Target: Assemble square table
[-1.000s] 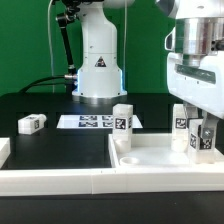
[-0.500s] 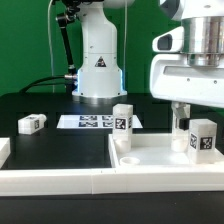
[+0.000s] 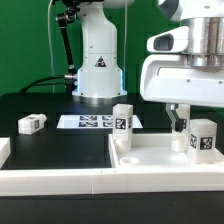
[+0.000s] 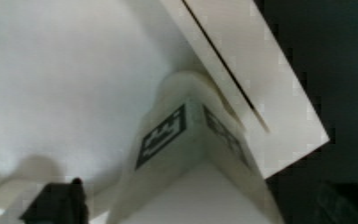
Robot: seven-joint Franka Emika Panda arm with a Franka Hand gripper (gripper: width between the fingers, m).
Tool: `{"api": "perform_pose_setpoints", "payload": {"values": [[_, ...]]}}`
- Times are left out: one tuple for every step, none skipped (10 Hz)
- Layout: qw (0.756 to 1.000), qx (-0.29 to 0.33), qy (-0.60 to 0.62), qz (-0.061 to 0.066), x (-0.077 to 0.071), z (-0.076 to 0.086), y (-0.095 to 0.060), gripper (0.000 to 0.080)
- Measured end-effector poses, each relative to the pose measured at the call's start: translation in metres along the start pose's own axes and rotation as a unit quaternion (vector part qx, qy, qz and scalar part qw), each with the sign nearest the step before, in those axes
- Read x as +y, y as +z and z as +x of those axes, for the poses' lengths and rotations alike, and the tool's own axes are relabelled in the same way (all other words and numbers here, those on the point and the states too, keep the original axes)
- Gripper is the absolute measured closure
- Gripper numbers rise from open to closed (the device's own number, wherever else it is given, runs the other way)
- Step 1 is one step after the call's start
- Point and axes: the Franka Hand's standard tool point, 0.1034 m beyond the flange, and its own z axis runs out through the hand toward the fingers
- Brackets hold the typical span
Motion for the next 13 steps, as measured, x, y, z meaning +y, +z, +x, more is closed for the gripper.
{"api": "perform_pose_setpoints", "payload": {"values": [[0.999, 0.000, -0.041, 0.000, -0.0006, -0.0010, -0.0004, 0.0150], [0.995, 0.002, -0.099, 0.001, -0.0007, -0.0001, -0.0016, 0.0150], [0.990, 0.002, -0.140, 0.001, 0.0001, 0.0008, -0.0017, 0.0150], [0.986, 0.002, -0.167, 0.001, 0.0004, 0.0013, -0.0018, 0.0150], [0.978, 0.003, -0.210, 0.001, 0.0011, 0.0021, -0.0019, 0.0150], [0.969, 0.004, -0.248, -0.002, 0.0016, 0.0024, -0.0019, 0.0150], [0.963, 0.004, -0.269, -0.004, 0.0020, 0.0027, -0.0019, 0.0150], [0.963, 0.004, -0.271, -0.004, 0.0020, 0.0027, -0.0018, 0.0150], [0.963, 0.004, -0.269, -0.005, 0.0025, 0.0028, -0.0014, 0.0150], [0.963, 0.004, -0.269, -0.005, 0.0027, 0.0029, -0.0012, 0.0266], [0.964, 0.004, -0.267, -0.005, 0.0029, 0.0029, -0.0010, 0.0402], [0.966, 0.004, -0.257, -0.005, 0.0029, 0.0028, -0.0009, 0.0402], [0.971, 0.004, -0.239, -0.004, 0.0029, 0.0028, -0.0009, 0.0506]]}}
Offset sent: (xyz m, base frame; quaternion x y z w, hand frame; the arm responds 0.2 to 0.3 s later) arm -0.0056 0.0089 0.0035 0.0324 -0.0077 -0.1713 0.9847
